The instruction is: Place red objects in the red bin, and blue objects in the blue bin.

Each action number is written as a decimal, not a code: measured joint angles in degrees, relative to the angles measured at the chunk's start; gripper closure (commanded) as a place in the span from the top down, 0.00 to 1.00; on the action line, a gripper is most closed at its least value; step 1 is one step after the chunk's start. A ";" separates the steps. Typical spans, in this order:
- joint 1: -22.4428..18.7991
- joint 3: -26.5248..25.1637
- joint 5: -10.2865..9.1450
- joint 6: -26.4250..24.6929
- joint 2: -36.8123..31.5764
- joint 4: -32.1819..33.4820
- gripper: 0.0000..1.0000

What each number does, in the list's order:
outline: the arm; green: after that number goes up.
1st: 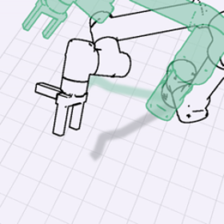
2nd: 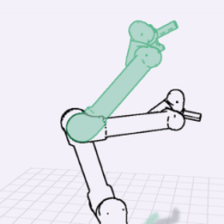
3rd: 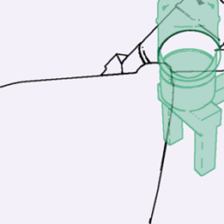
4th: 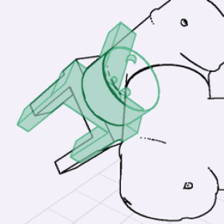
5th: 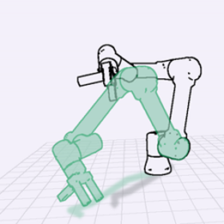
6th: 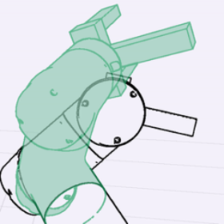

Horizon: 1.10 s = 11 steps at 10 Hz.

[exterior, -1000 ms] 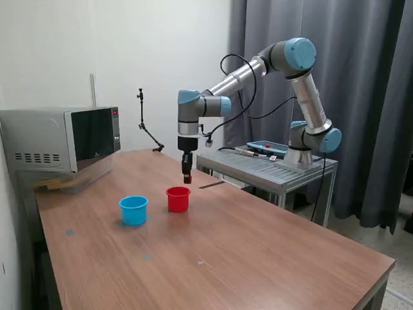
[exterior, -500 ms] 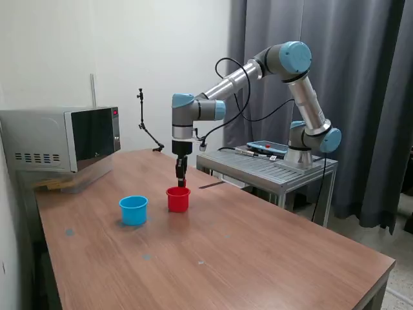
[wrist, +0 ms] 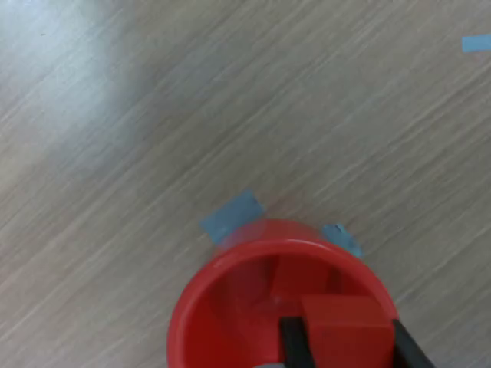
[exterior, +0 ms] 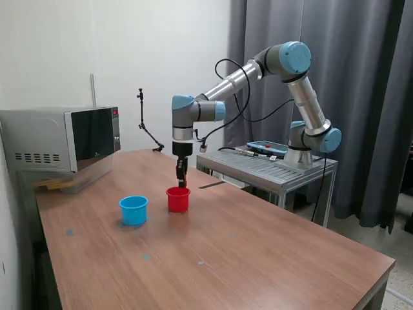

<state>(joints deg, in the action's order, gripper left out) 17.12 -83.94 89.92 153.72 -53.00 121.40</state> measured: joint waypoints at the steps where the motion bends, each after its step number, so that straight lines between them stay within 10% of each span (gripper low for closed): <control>1: 0.01 -0.04 0.01 0.00 0.03 0.02 1.00; 11: 0.19 0.54 -0.51 4.28 -0.50 -0.10 1.00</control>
<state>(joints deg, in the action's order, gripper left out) 17.31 -83.40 89.41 158.00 -53.51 121.30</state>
